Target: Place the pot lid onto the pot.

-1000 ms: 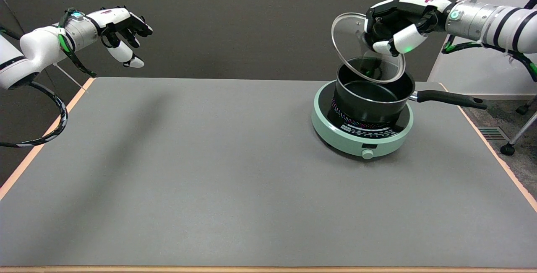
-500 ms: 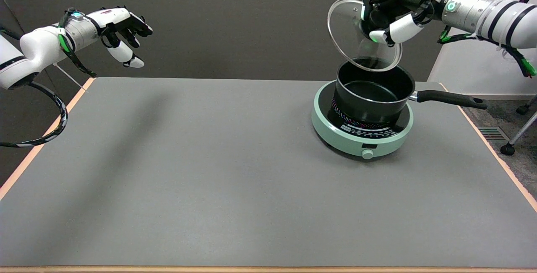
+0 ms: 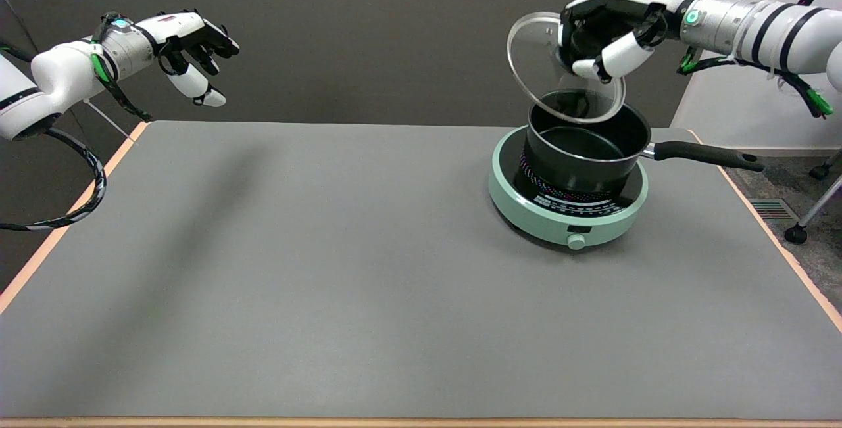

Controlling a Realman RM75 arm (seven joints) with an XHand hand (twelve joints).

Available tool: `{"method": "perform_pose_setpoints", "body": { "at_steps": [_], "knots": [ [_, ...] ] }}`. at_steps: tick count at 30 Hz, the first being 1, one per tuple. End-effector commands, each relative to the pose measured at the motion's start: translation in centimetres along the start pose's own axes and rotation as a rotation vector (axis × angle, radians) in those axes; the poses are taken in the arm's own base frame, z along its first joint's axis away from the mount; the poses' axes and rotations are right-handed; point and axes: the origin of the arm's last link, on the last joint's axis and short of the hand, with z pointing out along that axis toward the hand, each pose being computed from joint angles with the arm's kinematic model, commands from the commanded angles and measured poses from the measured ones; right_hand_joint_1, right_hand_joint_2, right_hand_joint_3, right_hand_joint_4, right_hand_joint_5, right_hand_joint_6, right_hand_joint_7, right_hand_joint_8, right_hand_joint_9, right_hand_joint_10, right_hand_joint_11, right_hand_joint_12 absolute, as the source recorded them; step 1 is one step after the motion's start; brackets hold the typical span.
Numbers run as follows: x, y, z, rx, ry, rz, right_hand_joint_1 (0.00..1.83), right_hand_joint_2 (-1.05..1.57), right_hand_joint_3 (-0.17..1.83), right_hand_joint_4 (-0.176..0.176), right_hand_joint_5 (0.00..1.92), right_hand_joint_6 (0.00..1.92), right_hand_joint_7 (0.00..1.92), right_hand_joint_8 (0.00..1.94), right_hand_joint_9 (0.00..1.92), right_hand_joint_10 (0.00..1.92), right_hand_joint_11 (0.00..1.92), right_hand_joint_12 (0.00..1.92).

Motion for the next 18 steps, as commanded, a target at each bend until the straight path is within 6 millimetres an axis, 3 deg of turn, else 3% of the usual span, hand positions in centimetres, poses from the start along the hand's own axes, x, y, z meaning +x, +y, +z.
{"method": "perform_pose_setpoints", "body": {
  "at_steps": [1,9,18],
  "knots": [
    [-0.5,-0.4,0.2,-0.010,-0.272,-0.043,1.34,0.80,0.99,0.176,0.53,1.44,0.76,1.74,0.75,1.92,0.58,1.82],
    [0.2,-0.3,-0.5,-0.021,-0.258,-0.134,1.33,0.81,0.99,0.176,0.55,1.43,0.76,1.75,0.75,1.92,0.56,1.84],
    [0.7,1.4,-1.1,-0.100,-0.233,-0.249,1.34,0.80,1.01,0.176,0.58,1.41,0.77,1.75,0.79,1.92,0.62,1.85]
  ]
}}
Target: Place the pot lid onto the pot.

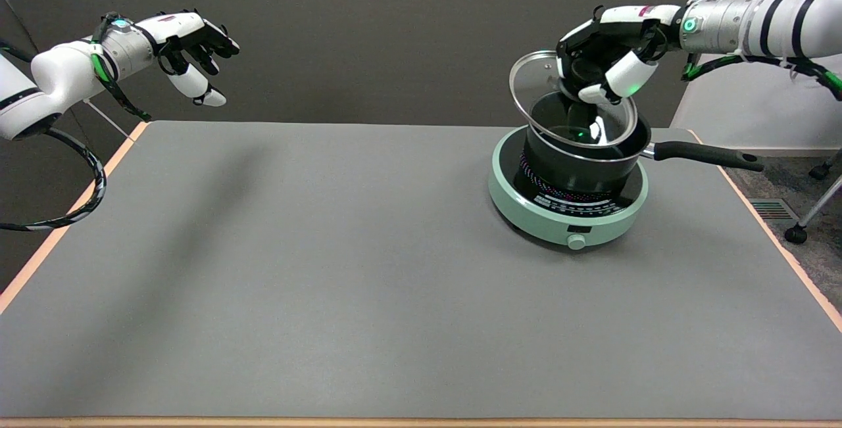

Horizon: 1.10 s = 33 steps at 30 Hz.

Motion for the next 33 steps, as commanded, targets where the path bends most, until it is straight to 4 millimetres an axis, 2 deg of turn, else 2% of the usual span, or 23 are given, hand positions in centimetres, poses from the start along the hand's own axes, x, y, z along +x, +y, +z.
{"method": "perform_pose_setpoints", "body": {
  "at_steps": [1,5,12,19,24,28,33],
  "knots": [
    [0.6,1.7,-1.1,-0.097,-0.034,-0.159,1.34,0.79,1.01,0.176,0.59,1.41,0.77,1.75,0.79,1.92,0.62,1.85],
    [0.4,3.4,-0.3,-0.139,-0.026,-0.138,1.34,0.78,1.02,0.176,0.59,1.40,0.77,1.75,0.80,1.92,0.62,1.84],
    [1.0,4.1,-0.1,-0.175,-0.009,-0.152,1.34,0.76,1.07,0.176,0.61,1.40,0.79,1.75,0.81,1.92,0.63,1.84],
    [1.1,3.8,0.6,-0.167,-0.007,-0.146,1.34,0.76,1.07,0.176,0.61,1.40,0.79,1.75,0.81,1.92,0.63,1.84],
    [1.8,2.9,1.3,-0.150,-0.016,-0.143,1.34,0.76,1.07,0.176,0.61,1.40,0.79,1.75,0.81,1.92,0.63,1.84],
    [1.2,2.3,2.0,-0.133,-0.066,-0.134,1.34,0.76,1.06,0.176,0.60,1.40,0.79,1.75,0.82,1.92,0.62,1.84],
    [0.4,2.4,2.5,-0.139,-0.132,-0.117,1.34,0.78,1.04,0.176,0.60,1.41,0.78,1.75,0.81,1.92,0.62,1.84]
  ]
}}
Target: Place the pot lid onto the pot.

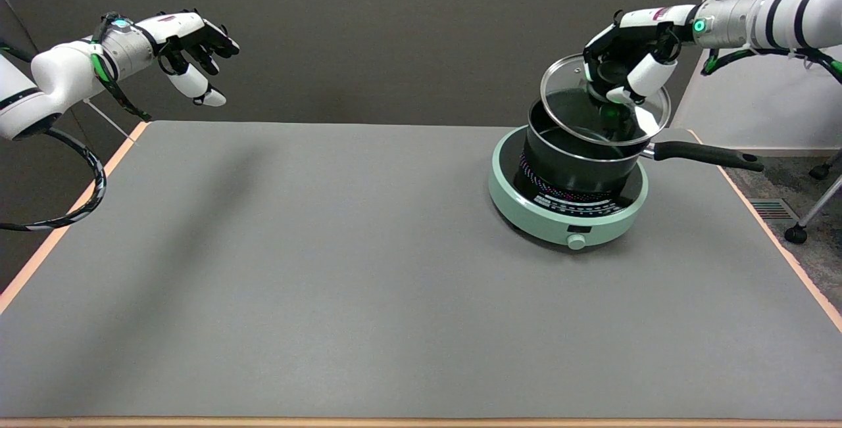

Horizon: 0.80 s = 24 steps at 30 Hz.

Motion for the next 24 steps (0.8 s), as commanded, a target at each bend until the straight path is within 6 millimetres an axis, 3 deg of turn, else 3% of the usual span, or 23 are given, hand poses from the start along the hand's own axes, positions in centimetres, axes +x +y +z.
{"method": "perform_pose_setpoints", "body": {
  "at_steps": [1,10,24],
  "knots": [
    [-0.7,-0.9,1.7,0.009,-0.124,0.007,1.34,0.78,1.04,0.176,0.60,1.41,0.78,1.75,0.81,1.92,0.62,1.84],
    [-1.5,-1.2,1.3,0.015,-0.224,0.020,1.34,0.80,1.02,0.176,0.55,1.43,0.76,1.77,0.77,1.92,0.57,1.86],
    [0.7,-2.1,1.3,0.026,-0.159,-0.006,1.33,0.81,1.00,0.176,0.52,1.42,0.75,1.77,0.72,1.92,0.53,1.86]
  ]
}}
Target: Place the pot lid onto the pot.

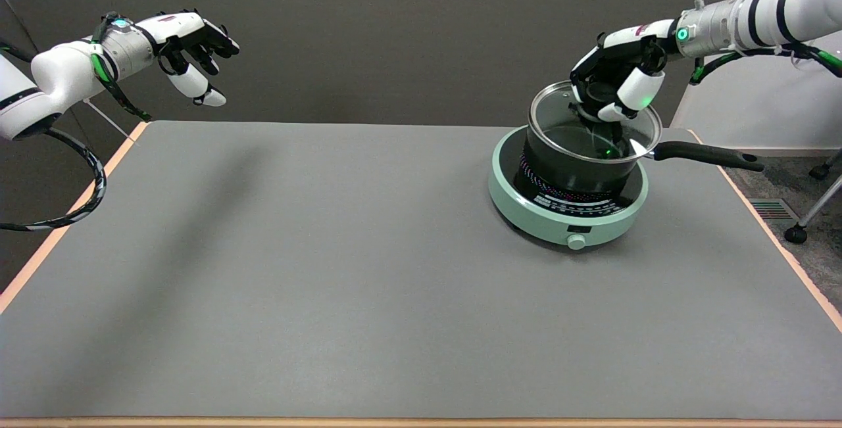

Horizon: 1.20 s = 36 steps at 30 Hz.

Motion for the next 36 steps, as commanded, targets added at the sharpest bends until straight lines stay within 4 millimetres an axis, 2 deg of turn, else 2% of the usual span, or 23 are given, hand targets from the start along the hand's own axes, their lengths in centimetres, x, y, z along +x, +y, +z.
{"method": "perform_pose_setpoints", "body": {
  "at_steps": [1,10,28,36],
  "knots": [
    [1.7,-1.1,-0.1,0.009,0.007,-0.019,1.33,0.81,1.00,0.176,0.52,1.42,0.75,1.77,0.71,1.92,0.53,1.86],
    [1.8,-1.0,1.0,-0.008,-0.025,-0.010,1.33,0.81,1.00,0.176,0.52,1.42,0.75,1.77,0.71,1.92,0.53,1.86],
    [1.6,-0.6,1.6,-0.016,-0.051,0.006,1.33,0.82,0.99,0.176,0.52,1.42,0.74,1.77,0.71,1.92,0.52,1.86],
    [1.5,0.4,2.1,-0.043,-0.047,0.019,1.33,0.82,0.99,0.176,0.52,1.42,0.74,1.77,0.71,1.92,0.52,1.86]
  ]
}}
